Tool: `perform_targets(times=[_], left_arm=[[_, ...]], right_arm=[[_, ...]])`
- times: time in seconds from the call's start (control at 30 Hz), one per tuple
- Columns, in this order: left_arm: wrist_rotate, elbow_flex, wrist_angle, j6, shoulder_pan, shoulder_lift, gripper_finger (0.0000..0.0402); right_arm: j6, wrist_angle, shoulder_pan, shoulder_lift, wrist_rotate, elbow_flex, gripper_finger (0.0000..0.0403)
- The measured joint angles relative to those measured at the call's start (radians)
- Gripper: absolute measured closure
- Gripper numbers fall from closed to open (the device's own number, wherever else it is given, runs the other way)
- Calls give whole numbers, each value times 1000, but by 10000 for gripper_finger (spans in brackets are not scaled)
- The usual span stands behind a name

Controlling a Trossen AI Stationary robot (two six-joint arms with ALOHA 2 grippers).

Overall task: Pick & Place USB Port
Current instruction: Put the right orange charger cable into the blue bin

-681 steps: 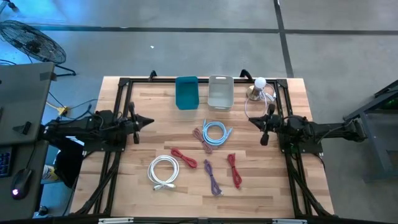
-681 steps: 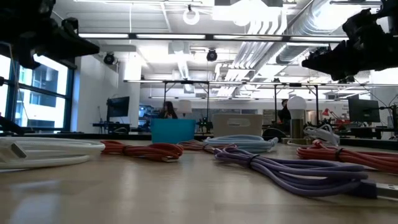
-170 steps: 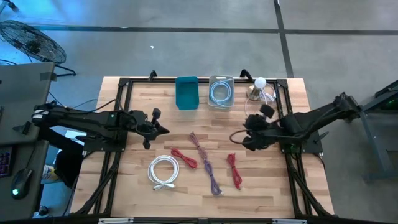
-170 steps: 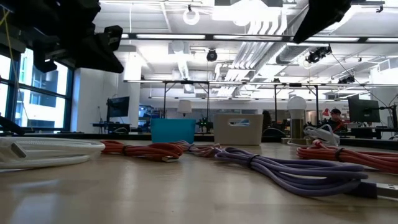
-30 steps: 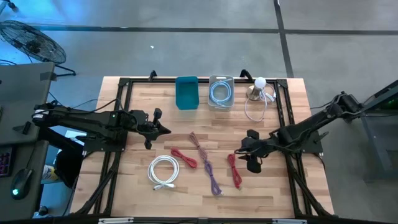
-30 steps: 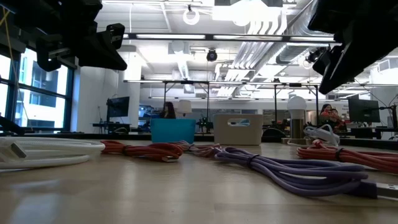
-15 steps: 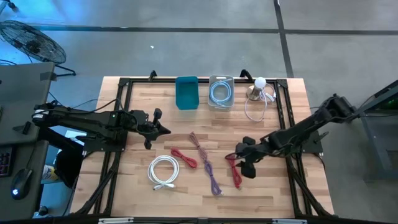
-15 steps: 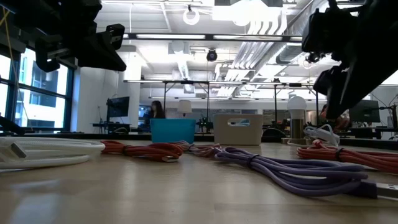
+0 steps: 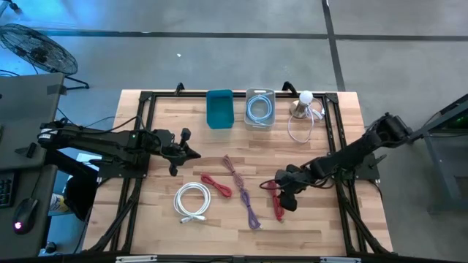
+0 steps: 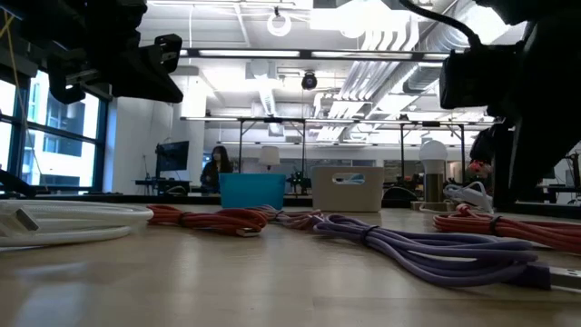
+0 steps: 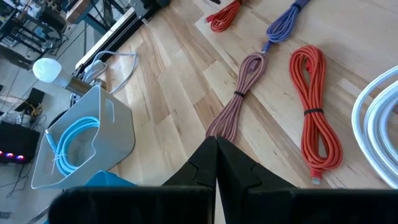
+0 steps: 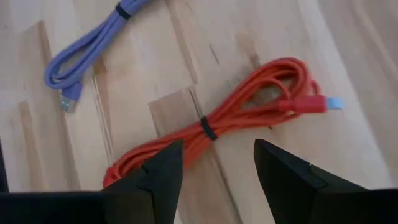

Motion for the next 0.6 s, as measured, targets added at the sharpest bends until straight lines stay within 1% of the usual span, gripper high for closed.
perform_targets(times=[0.23,0.37,0.6], left_arm=[[0,0,-3,0,0,0,401],[1,0,-8,0,0,0,401],[2,0,-8,0,0,0,401]], right_arm=[[35,107,0,47,-37,0,215],[76,106,0,52,-37,0,215],[166,116,-8,52,-6,0,215]])
